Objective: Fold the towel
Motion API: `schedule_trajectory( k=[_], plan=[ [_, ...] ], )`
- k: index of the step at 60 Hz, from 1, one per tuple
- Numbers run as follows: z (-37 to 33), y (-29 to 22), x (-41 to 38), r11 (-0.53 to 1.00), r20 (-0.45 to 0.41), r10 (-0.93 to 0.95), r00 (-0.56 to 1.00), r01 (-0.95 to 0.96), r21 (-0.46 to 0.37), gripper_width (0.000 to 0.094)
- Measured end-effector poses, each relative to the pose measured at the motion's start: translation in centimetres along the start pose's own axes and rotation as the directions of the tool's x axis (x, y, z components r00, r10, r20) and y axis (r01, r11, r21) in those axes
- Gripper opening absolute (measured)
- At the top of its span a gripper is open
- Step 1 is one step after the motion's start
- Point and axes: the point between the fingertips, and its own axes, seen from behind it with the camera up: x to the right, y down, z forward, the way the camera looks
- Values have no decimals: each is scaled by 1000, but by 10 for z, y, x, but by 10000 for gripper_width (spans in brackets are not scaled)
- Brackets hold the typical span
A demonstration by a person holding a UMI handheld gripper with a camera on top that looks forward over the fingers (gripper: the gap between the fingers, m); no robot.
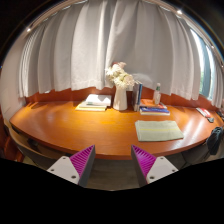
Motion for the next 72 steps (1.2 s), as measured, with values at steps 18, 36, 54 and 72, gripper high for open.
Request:
schedule_trajectory(
  k=[18,36,54,72],
  plan=[
    [90,69,76,983,-91,-4,996,-13,-182,712],
    [232,46,160,973,-163,-2,987,-36,-230,705],
    [334,30,168,970,-133,-8,991,-24,-241,525],
    [334,35,190,962,-167,-79,983,31,-271,32]
  ],
)
